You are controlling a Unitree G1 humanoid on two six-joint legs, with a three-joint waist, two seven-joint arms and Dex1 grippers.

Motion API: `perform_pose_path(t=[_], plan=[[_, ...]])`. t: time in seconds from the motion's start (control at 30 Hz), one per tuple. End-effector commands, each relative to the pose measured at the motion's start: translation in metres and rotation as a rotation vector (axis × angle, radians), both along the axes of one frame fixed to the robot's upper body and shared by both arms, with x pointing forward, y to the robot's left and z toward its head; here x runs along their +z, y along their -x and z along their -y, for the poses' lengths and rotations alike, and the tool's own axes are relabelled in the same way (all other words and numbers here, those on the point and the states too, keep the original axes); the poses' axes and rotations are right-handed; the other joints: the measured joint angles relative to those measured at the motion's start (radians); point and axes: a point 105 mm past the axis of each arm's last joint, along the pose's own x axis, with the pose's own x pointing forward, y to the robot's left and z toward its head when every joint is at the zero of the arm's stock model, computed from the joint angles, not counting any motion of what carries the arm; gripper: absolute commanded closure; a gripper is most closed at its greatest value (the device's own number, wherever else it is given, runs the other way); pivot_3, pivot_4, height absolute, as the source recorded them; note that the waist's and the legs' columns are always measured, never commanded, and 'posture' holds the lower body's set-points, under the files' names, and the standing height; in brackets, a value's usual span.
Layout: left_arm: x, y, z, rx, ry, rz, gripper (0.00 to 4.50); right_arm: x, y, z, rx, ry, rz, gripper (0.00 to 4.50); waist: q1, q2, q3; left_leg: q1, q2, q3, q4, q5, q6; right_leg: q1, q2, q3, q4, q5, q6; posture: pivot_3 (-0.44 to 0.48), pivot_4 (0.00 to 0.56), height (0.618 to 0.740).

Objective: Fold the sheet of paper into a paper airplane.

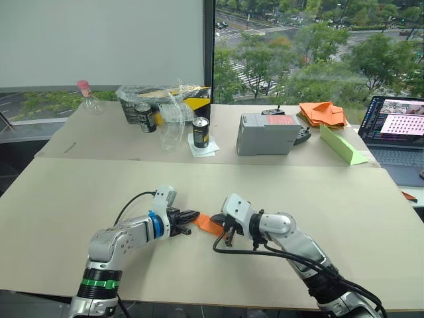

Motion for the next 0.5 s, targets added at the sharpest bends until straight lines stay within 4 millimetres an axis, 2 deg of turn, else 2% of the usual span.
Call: perform_pose_path(t=[0.03,0.27,0.5], plan=[[-0.02,0.001,-0.015,0.067,-0.078,-0.07,4.5,0.001,-0.002,-0.001,0.005,0.012,0.031,4.48,0.0,0.0,0.0,0.0,0.0,0.0,0.0,0.0,0.0,0.0,0.0,0.0,0.0,0.0,0.0,0.0,0.15,0.74],[-0.019,0.001,-0.016,0.068,-0.078,-0.068,4.5,-0.017,0.007,0.012,0.026,0.085,-0.01,4.48,0.0,0.0,0.0,0.0,0.0,0.0,0.0,0.0,0.0,0.0,0.0,0.0,0.0,0.0,0.0,0.0,0.15,0.74],[-0.019,0.0,-0.016,0.067,-0.076,-0.067,4.5,-0.024,0.007,0.029,-0.02,0.105,-0.025,4.48,0.001,0.0,0.0,0.0,0.0,0.0,0.0,0.0,0.0,0.0,0.0,0.0,0.0,0.0,0.0,0.0,0.15,0.74]])
